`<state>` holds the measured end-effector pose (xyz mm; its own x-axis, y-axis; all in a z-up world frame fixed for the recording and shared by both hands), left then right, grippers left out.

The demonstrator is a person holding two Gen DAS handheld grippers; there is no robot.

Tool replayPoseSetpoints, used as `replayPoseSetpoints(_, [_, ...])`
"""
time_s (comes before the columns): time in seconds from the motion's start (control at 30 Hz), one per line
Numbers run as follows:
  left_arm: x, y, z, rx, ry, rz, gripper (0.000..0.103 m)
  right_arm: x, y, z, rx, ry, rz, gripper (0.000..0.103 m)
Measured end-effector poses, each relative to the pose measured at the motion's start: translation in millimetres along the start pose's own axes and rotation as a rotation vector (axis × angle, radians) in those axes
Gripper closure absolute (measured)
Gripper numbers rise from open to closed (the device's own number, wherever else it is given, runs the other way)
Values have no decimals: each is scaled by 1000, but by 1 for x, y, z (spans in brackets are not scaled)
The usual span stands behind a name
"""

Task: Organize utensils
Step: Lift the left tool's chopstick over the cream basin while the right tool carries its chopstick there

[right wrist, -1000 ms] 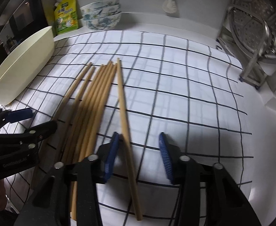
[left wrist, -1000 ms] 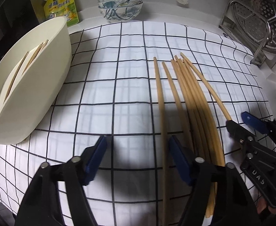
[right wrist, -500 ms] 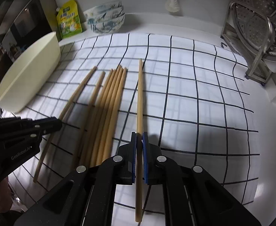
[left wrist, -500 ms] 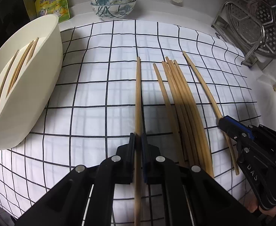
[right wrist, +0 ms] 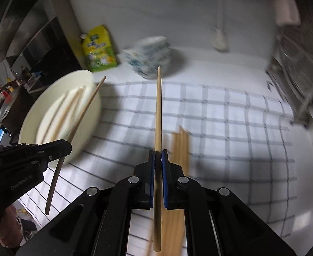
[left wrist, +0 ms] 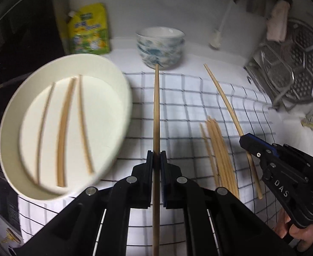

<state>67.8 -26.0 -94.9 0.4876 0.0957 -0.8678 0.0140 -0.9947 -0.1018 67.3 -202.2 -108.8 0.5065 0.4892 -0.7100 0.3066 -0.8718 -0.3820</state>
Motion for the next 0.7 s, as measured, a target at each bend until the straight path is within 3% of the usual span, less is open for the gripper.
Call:
replayPoseSetpoints(0.2, [-6, -71, -23, -80, 34, -58, 96, 38, -65, -43, -55, 7, -91, 97])
replayPoseSetpoints(0.43, [15, -147, -33, -155, 23, -121, 96, 96, -150, -77, -132, -14, -186, 97])
replayPoseSetpoints(0.7, [53, -192, -41, -151, -17, -145, 96, 152, -182, -79, -94, -82, -193, 97])
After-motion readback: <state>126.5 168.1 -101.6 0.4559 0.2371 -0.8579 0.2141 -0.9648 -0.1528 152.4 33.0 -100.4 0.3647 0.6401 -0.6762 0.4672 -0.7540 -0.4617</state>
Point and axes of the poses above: each gripper's, at about its wrist camera, not at the fingertips, and x roughly the way its jaws point, y to its right, z to its underside, the point moved 3 cm from there along x, roughly the way its jaws point, and after that the axes turned 15 degrees about -z, right-handed, at the moved point
